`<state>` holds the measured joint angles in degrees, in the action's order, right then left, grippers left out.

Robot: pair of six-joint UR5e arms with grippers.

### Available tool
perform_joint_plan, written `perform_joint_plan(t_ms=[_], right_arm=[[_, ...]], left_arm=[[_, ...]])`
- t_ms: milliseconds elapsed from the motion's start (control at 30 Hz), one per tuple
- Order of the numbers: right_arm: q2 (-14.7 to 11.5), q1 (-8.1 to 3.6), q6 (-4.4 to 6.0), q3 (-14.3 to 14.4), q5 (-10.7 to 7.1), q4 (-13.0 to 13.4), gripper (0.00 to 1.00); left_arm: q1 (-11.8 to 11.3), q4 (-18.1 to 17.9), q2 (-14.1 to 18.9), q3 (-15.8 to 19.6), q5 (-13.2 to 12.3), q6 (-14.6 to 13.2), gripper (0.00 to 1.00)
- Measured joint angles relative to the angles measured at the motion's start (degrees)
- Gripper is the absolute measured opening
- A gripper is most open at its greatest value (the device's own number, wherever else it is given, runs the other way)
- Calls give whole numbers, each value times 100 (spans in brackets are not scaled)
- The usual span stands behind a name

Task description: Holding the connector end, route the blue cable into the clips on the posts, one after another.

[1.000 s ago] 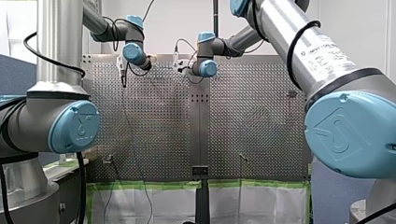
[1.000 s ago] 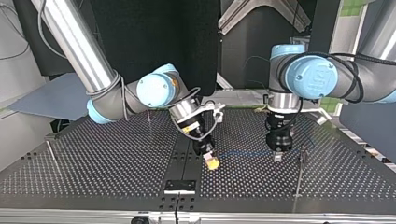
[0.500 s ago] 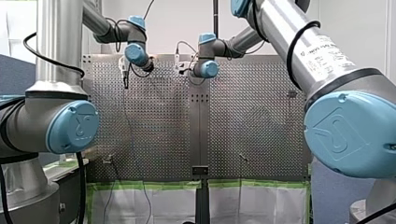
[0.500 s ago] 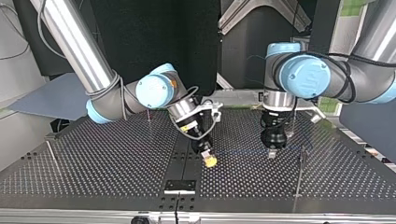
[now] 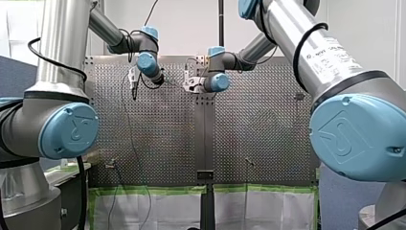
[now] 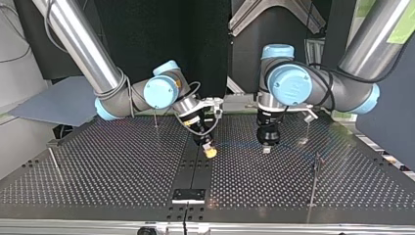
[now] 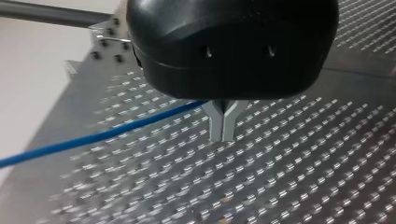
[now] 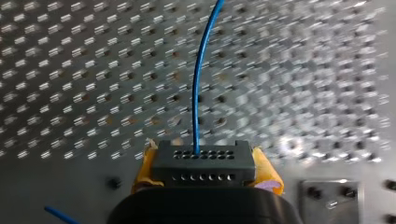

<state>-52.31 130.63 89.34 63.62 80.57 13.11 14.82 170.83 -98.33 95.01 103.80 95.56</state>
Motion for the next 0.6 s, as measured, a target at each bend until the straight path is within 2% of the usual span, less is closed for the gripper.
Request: perform_joint_plan(t_ms=[200, 367, 500, 600], right_arm=[[20, -94, -25, 343, 21, 231, 0], [134, -186, -44, 612, 13, 462, 0], [260, -253, -109, 839, 15, 541, 0], [331, -284, -172, 965, 19, 556, 0]], left_arm=[[363, -190, -308, 4, 362, 53, 0], [641, -224, -367, 68, 639, 21, 0], [848, -390, -378, 250, 874, -14, 0], [905, -486, -446, 366, 935, -54, 0]])
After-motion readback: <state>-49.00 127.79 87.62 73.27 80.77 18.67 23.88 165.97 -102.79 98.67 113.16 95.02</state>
